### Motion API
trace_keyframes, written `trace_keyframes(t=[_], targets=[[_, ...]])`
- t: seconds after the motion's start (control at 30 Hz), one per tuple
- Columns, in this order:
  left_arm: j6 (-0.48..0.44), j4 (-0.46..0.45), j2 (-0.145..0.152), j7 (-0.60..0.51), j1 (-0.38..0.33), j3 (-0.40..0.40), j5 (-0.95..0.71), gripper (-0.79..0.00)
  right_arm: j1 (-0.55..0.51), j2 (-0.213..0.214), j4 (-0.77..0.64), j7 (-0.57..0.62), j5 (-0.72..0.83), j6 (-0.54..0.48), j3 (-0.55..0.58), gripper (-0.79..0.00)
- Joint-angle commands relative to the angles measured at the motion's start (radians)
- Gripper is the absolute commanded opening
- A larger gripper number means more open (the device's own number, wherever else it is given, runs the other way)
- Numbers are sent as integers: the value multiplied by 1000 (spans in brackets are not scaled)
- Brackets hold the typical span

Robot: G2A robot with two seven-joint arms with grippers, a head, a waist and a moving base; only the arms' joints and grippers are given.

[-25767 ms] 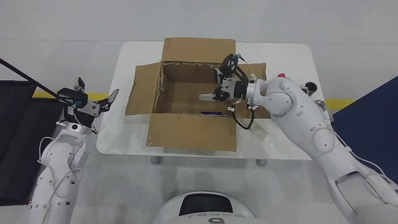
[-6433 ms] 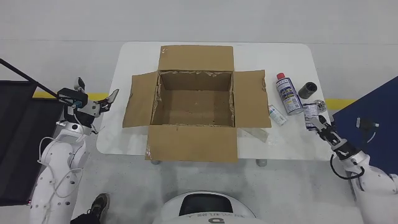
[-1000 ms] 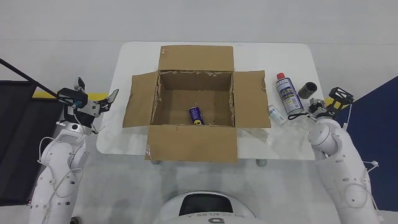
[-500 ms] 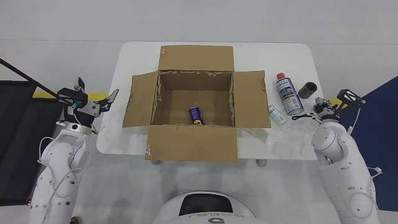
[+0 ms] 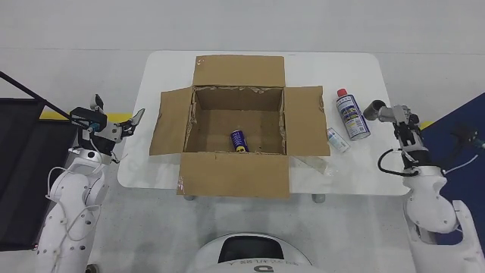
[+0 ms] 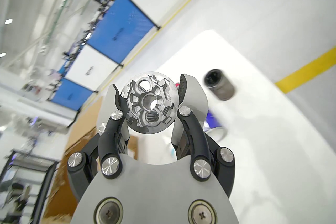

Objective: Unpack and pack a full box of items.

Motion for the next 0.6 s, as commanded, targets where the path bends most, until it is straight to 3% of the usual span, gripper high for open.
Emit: trace_keyframes(t=[0.0, 0.1, 0.3, 0.4, 0.57], targets=[[0, 0, 0, 0, 0, 0, 0, 0, -33, 1, -76, 62, 9, -100, -7, -785], [0, 0, 0, 0, 0, 0, 0, 0, -78, 0, -173, 97, -40, -164, -26, -785], [0, 0, 0, 0, 0, 0, 0, 0, -69, -3, -297, 131, -213, -108, -140, -785], [0, 0, 0, 0, 0, 0, 0, 0, 19, -3, -296, 190, -283, -42, -236, -785], [0, 0, 0, 0, 0, 0, 0, 0, 262, -14, -194, 312, -345, 119, -429, -785]])
